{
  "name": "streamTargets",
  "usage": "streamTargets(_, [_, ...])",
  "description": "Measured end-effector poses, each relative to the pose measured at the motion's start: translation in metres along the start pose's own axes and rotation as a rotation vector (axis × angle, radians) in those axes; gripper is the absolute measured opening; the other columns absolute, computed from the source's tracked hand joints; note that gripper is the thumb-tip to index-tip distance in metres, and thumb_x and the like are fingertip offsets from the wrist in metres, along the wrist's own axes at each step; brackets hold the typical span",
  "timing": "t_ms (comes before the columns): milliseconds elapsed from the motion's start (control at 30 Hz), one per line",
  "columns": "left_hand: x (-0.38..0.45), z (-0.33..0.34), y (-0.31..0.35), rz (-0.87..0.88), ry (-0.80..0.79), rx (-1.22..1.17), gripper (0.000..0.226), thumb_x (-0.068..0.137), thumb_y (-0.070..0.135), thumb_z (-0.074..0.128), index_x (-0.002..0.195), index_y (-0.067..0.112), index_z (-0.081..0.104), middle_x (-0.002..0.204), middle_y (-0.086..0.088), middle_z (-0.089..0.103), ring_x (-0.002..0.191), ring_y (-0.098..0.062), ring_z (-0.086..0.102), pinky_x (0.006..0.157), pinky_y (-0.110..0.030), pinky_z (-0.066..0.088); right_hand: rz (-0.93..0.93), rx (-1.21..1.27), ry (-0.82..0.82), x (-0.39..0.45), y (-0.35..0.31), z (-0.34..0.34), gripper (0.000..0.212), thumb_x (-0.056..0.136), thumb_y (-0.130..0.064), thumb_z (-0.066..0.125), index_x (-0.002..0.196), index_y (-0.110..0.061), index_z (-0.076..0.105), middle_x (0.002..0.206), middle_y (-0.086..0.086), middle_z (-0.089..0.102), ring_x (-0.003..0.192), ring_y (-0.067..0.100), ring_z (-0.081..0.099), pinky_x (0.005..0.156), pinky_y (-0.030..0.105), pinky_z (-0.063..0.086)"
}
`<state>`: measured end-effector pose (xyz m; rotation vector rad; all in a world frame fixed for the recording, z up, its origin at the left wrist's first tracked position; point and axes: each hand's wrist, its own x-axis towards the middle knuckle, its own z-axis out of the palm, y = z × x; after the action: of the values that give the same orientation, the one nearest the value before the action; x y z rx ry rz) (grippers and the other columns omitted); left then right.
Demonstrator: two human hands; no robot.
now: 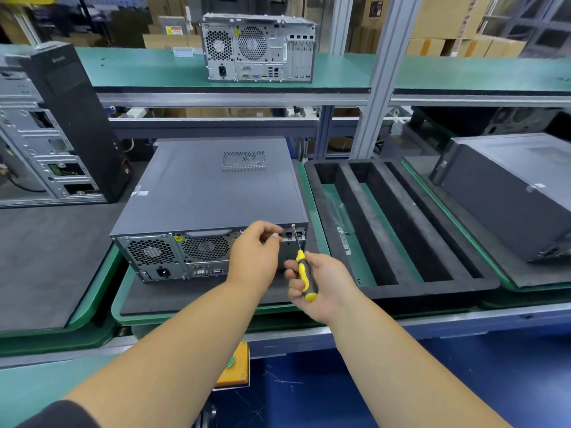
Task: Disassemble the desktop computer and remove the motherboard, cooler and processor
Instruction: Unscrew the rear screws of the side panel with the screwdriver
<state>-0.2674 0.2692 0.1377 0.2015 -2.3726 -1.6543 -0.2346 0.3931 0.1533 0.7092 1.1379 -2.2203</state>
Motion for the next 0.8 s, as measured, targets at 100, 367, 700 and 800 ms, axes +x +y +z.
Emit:
streamTargets(100, [-0.001,0.007,0.007,-0.31,-0.097,-0.228,0.009,0.093,0.017,0.056,0.09,0.015,0.065,0.089,-0.005,0.072,0.069,-0.014,0.064,0.065,-0.028,0.053,-0.036,-0.056,0.048,-0.002,0.002,0.003,0.037,0.1,-0.035,0.049,0.084,-0.006,0.064,0.064,0.005,0.056,0.045,0.012,0.046,0.041,0.021,0.038])
streamTargets(367, [0.005,0.013,0.03,-0.58,-0.325,-0.381,0.016,0.088,0.022,0.069,0.079,0.008,0.066,0.066,-0.001,0.066,0.055,-0.018,0.05,0.041,-0.018,0.043,-0.133,-0.225,0.221,-0.003,0.004,0.01,0.019,0.088,-0.031,0.071,0.094,-0.013,0.071,0.085,0.006,0.064,0.067,0.014,0.055,0.05,0.024,0.045])
streamTargets(700, [0.013,0.019,0.024,-0.667,-0.358,-0.342,0.024,0.094,0.022,0.06,0.076,0.008,0.068,0.066,-0.003,0.06,0.048,-0.012,0.04,0.042,-0.023,0.037,-0.051,-0.177,0.034,-0.006,0.003,-0.004,0.04,0.103,-0.036,0.042,0.087,-0.009,0.068,0.065,0.004,0.065,0.048,0.013,0.055,0.05,0.023,0.046])
streamTargets(800, [0.012,0.021,0.025,-0.627,-0.348,-0.374,0.023,0.097,0.018,0.054,0.08,0.008,0.067,0.057,0.003,0.065,0.053,-0.012,0.047,0.042,-0.02,0.04,-0.086,-0.144,0.048,-0.003,0.006,-0.006,0.032,0.099,-0.035,0.054,0.088,-0.008,0.068,0.062,0.003,0.065,0.046,0.012,0.056,0.049,0.021,0.048])
